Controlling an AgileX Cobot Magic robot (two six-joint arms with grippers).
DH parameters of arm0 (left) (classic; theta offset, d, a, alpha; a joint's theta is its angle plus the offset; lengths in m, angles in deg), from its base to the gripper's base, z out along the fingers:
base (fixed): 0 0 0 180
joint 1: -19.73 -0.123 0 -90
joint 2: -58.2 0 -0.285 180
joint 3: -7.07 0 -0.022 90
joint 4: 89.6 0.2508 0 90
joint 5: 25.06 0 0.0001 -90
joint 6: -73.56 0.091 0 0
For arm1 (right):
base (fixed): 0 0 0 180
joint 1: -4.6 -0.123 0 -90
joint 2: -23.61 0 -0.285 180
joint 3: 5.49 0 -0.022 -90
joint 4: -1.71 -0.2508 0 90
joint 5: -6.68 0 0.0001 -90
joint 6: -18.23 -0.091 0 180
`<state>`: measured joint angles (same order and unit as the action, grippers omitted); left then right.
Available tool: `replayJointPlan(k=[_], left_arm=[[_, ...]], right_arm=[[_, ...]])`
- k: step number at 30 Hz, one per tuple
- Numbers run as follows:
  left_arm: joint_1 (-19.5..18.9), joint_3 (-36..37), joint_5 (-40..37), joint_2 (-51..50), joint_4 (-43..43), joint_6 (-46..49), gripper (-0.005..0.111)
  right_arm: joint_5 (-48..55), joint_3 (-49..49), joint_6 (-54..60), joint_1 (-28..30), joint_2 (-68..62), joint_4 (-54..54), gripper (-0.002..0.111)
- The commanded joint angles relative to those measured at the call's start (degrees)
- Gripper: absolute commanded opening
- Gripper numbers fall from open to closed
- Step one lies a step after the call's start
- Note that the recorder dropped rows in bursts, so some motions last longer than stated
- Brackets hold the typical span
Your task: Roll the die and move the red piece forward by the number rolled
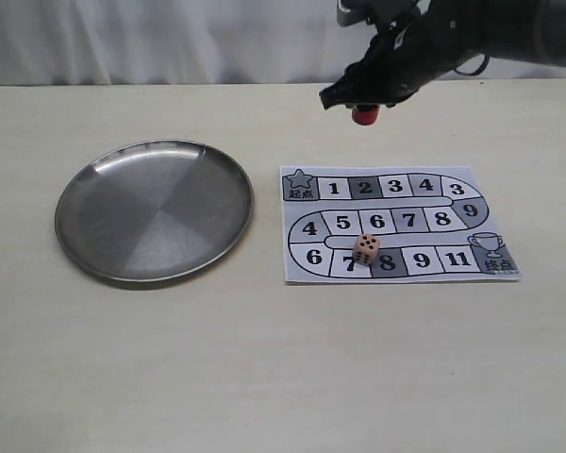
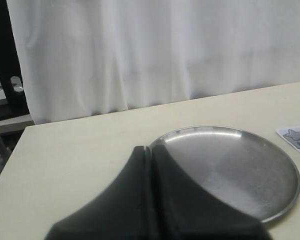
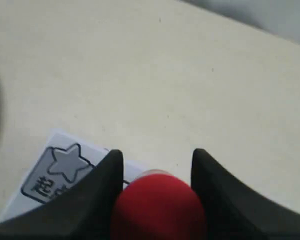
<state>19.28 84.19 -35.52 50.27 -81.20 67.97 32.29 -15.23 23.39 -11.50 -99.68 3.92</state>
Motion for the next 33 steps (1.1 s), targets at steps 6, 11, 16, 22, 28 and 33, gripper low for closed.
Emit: replayJointPlan(k=[6, 11, 16, 22, 28, 33], left_arm=[[0.5, 0.1, 0.5, 0.1, -0.1, -0.1, 0.0], [0.5, 0.1, 0.5, 0.1, -0.1, -0.1, 0.0], [0.5, 0.1, 0.5, 0.1, -0.1, -0.1, 0.0], [0.5, 0.1, 0.5, 0.1, -0.1, -0.1, 0.0], [0.5, 0.1, 0.5, 0.1, -0.1, -0.1, 0.0], [0.5, 0.1, 0.5, 0.1, -0.1, -0.1, 0.0]], right_arm=[[-1.8, 2.1, 0.0, 1.4, -13.2, 0.0, 0.004], [0.1, 0.8, 0.0, 1.4, -9.5, 0.0, 0.004], [5.0, -1.9, 0.0, 1.4, -2.2, 0.4, 0.004], [4.5, -2.0, 0.0, 2.3, 4.7, 1.9, 0.004], [4.7, -0.3, -1.6, 5.4, 3.1, 1.4, 0.004], [2.5, 2.8, -1.7, 6.6, -1.9, 1.0, 0.004]])
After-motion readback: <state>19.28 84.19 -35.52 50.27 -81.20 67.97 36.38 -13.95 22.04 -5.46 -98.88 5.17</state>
